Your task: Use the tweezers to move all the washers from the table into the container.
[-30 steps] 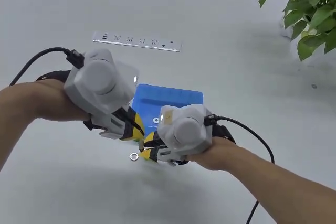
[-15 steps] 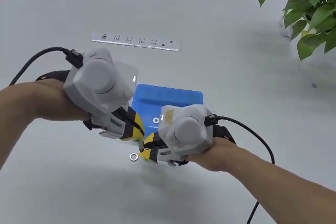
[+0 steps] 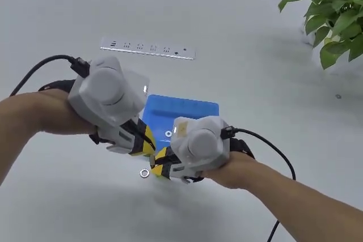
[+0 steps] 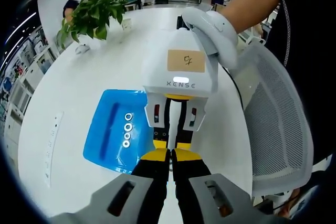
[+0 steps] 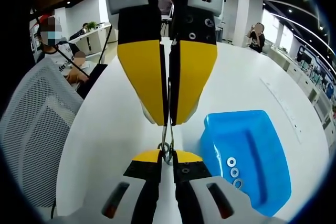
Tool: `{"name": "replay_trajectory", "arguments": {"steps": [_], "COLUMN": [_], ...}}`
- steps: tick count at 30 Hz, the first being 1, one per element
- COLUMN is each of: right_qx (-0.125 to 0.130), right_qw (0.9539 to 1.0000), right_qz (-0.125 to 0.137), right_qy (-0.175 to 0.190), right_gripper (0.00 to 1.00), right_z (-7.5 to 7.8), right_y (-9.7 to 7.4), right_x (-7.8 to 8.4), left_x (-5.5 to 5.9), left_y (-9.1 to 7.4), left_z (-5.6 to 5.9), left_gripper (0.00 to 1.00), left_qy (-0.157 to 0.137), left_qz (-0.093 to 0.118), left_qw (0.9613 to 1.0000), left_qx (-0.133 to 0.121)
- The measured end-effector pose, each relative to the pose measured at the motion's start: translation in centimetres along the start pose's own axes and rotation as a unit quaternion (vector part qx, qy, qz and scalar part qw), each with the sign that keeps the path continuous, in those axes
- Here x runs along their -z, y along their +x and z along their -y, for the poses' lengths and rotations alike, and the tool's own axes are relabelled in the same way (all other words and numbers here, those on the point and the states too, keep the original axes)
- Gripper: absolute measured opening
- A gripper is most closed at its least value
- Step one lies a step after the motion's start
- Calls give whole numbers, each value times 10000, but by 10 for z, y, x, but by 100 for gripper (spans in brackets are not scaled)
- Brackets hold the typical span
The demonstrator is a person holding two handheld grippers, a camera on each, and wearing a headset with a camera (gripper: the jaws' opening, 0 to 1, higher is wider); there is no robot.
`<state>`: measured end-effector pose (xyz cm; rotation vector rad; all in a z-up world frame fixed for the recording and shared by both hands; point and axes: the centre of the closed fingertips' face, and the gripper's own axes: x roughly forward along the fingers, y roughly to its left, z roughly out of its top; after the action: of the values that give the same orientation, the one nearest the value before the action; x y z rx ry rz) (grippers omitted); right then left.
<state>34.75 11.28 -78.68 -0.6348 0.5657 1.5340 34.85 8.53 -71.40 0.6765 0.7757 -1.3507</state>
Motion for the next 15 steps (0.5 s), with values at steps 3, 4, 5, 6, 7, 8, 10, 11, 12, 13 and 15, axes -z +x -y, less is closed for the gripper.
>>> {"name": "replay_trajectory", "arguments": {"steps": [3, 4, 5, 6, 7, 8, 10, 11, 12, 13, 15], "right_qx": [18, 20, 30, 41, 53, 56, 67, 74, 71, 79, 82], "right_qw": [10000, 10000, 10000, 10000, 10000, 10000, 9999, 9999, 9999, 9999, 9999], "right_qz": [4, 6, 8, 10, 18, 20, 21, 25, 30, 30, 32], "right_qy": [-20, -25, -37, -40, -46, -54, -80, -89, -95, -105, -122], "right_gripper": [10, 10, 10, 10, 10, 10, 10, 10, 10, 10, 10], "right_z": [-1, -2, -2, -2, -2, -3, -4, -4, -5, -5, -5], "right_y": [-2, -3, -4, -5, -6, -6, -8, -9, -10, -11, -13], "right_x": [-3, -4, -5, -5, -7, -8, -10, -11, -12, -13, -15], "left_x": [-2, -3, -4, -5, -6, -7, -8, -9, -10, -10, -12], "left_y": [-3, -4, -5, -6, -7, -8, -10, -12, -13, -14, -16], "left_z": [1, 2, 2, 3, 4, 5, 6, 7, 7, 8, 8], "left_gripper": [5, 5, 5, 5, 5, 5, 5, 5, 5, 5, 5], "left_qy": [5, 9, 14, 19, 24, 29, 46, 47, 54, 64, 76], "left_qz": [3, 6, 8, 9, 10, 7, -2, 0, -3, -11, -9], "left_qw": [10000, 10000, 10000, 10000, 10000, 10000, 10000, 10000, 10000, 10000, 9999], "left_qx": [-17, -19, -26, -34, -41, -43, -51, -55, -62, -70, -86]}}
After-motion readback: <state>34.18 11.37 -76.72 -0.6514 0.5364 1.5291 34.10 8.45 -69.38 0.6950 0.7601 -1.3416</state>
